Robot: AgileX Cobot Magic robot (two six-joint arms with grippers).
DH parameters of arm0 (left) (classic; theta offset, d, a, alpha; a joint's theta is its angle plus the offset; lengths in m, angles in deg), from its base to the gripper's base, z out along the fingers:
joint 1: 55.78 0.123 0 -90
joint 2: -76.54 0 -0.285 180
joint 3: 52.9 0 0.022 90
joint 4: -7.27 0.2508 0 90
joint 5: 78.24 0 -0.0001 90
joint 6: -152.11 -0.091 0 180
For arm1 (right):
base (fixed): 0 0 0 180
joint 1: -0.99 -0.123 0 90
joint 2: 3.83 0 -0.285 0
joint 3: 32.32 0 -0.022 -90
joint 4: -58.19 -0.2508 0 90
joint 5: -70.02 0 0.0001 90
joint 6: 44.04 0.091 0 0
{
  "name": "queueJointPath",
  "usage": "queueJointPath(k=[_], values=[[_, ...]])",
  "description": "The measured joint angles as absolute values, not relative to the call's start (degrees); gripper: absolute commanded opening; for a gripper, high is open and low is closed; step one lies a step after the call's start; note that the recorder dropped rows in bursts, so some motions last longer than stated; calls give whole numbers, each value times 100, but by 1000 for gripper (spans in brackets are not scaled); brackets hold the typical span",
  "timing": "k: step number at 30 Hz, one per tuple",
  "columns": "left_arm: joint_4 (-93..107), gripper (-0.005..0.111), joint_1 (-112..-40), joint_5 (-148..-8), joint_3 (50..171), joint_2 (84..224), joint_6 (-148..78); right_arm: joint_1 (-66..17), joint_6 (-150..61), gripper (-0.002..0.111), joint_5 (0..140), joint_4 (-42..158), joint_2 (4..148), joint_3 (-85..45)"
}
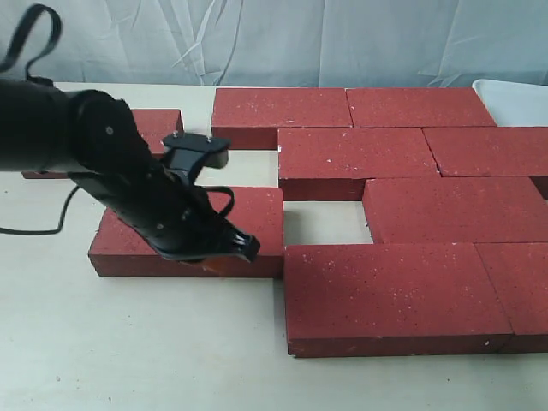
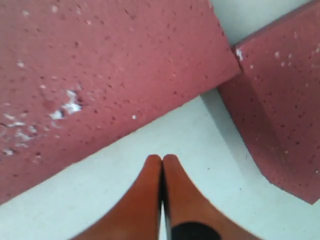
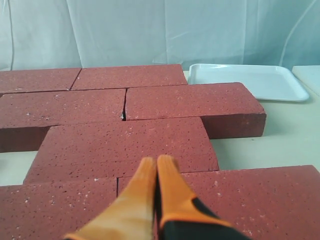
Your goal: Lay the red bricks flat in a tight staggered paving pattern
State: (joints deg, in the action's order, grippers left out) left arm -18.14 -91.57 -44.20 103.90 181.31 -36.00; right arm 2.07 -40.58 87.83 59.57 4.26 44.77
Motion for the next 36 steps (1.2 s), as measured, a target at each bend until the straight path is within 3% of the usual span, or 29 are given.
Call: queueJointPath(k=[9, 26, 36], values=[[-1637, 0, -9759, -5252, 10390, 18836, -3689, 207, -4058, -1, 8783, 5957, 426, 4477], [-1494, 0, -9759, -5911, 10390, 19008, -3711, 207, -4058, -1, 8783, 5957, 426, 4477], [-1311, 0, -9759, -4812, 10390, 18337, -3711, 207, -4058, -1, 8783, 5957, 426, 4477]])
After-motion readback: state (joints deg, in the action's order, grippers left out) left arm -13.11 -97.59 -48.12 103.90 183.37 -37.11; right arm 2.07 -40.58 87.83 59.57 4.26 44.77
